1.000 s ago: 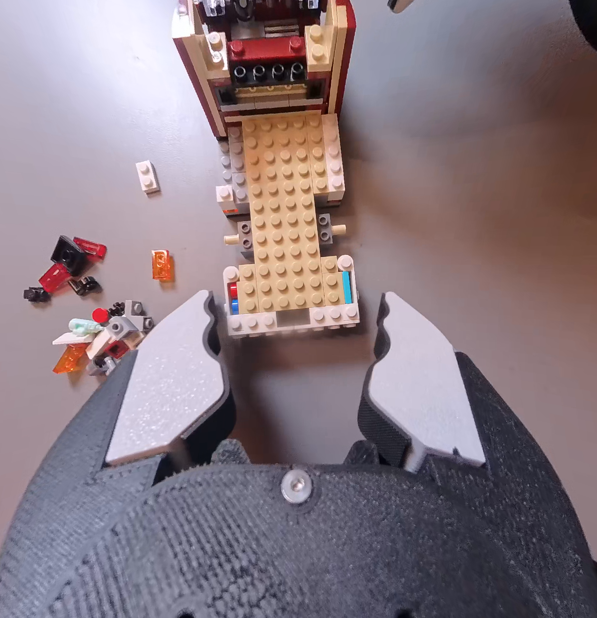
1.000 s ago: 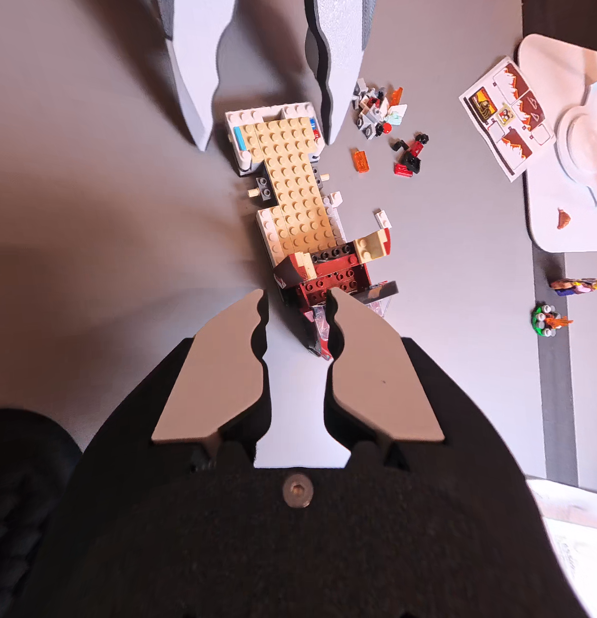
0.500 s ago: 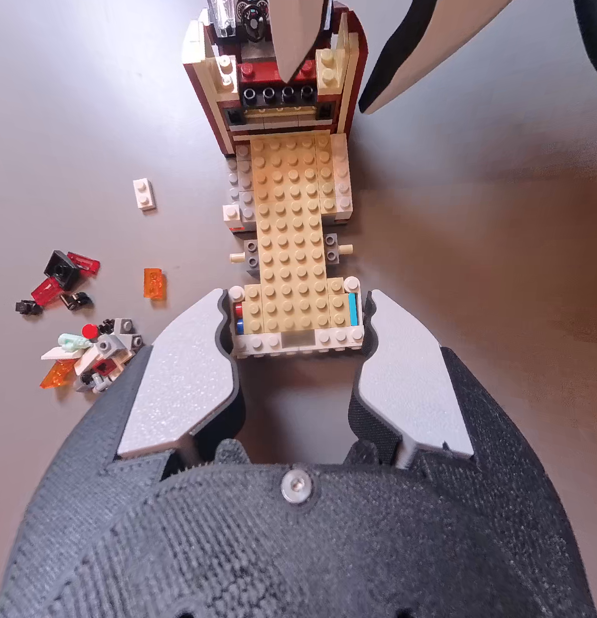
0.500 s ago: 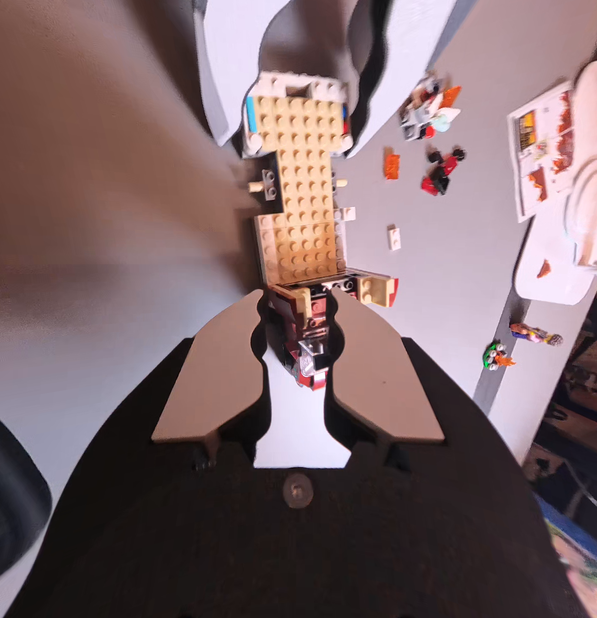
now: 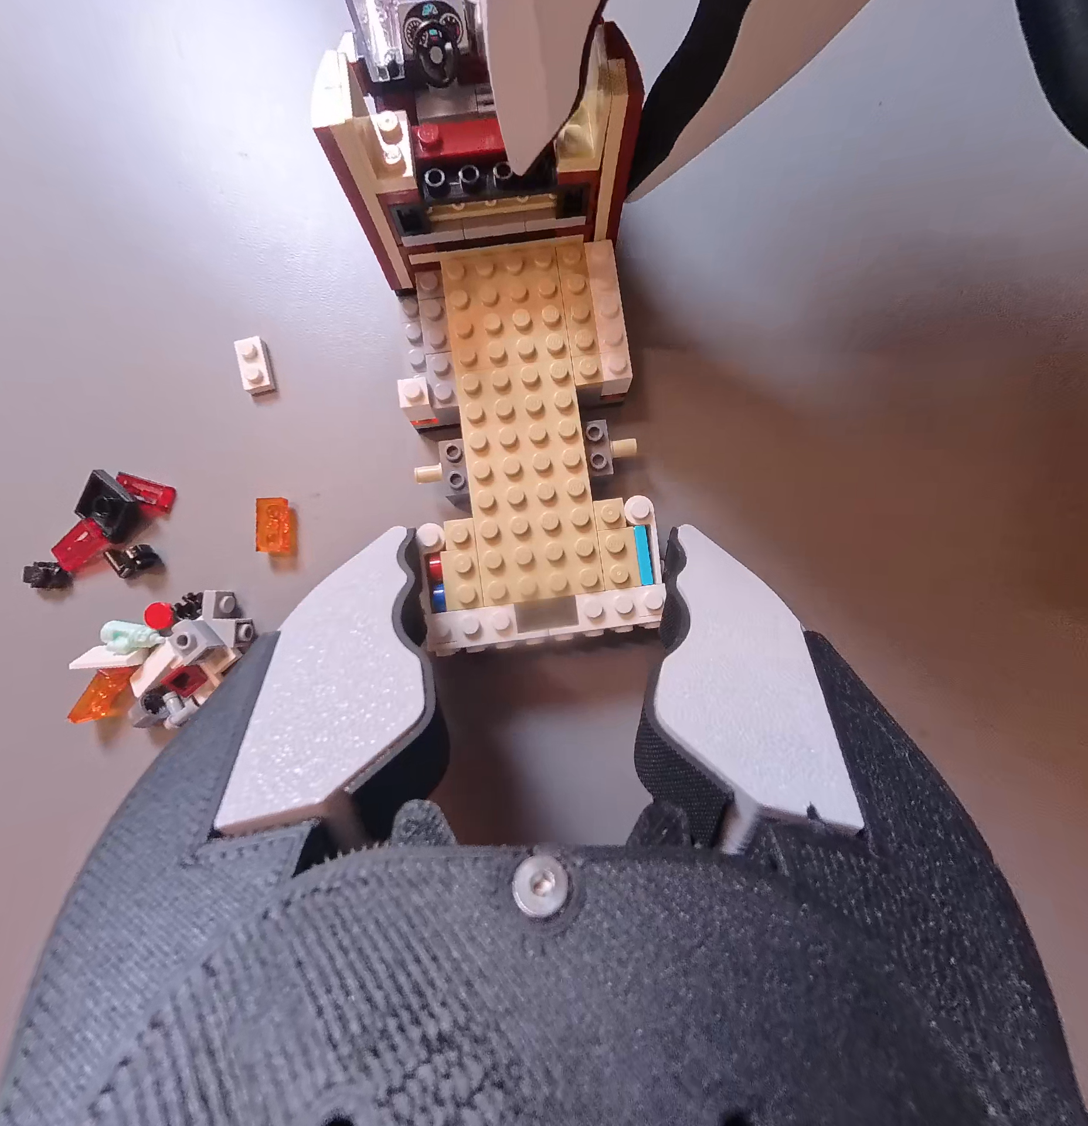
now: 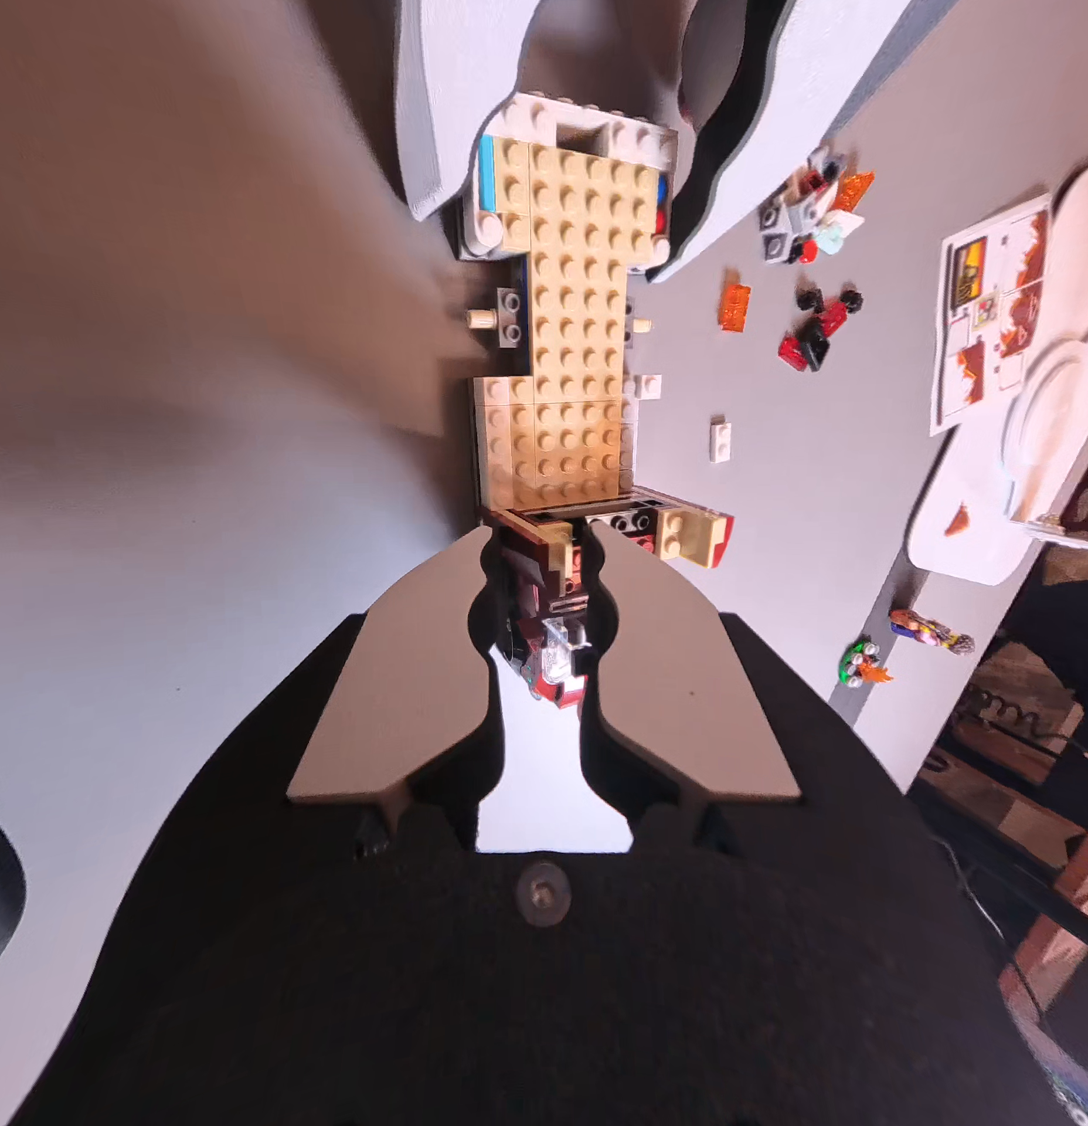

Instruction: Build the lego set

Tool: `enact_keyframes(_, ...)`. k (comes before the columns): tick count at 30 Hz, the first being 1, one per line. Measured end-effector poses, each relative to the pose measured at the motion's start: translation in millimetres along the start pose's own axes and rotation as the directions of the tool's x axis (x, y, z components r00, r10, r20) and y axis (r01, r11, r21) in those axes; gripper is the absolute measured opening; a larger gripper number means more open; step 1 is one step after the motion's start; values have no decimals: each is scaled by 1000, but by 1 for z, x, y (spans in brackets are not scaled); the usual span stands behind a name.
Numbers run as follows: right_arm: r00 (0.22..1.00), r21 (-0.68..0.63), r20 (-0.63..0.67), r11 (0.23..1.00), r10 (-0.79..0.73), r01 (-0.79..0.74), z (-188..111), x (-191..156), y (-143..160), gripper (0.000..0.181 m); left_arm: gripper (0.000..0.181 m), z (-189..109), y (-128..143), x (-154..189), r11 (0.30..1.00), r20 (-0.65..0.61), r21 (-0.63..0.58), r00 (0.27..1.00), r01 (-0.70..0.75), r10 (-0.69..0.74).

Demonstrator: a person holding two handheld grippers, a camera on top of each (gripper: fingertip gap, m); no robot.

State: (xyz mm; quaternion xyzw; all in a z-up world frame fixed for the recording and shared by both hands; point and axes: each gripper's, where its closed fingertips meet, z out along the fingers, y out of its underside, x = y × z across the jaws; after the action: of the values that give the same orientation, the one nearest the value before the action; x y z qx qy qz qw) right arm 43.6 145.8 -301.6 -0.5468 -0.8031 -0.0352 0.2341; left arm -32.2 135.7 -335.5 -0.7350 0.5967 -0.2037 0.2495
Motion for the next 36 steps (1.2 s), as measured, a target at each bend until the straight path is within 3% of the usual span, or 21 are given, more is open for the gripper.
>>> enact_keyframes(16,1000,5,2,1000,5,-5,-1,2,-1,30,78,-1,0,0,1000,-9,7,1000,0,0)
enact_keyframes(27,1000,-8,27,1000,-1,2,-2,0,-1,22,77,-1,0,1,1000,-9,9,1000,7,-7)
enact_keyframes(36,999,12,-25,1000,-27,27,-2,1,0,21,78,-1,0,2,1000,-9,10,1000,-6,6)
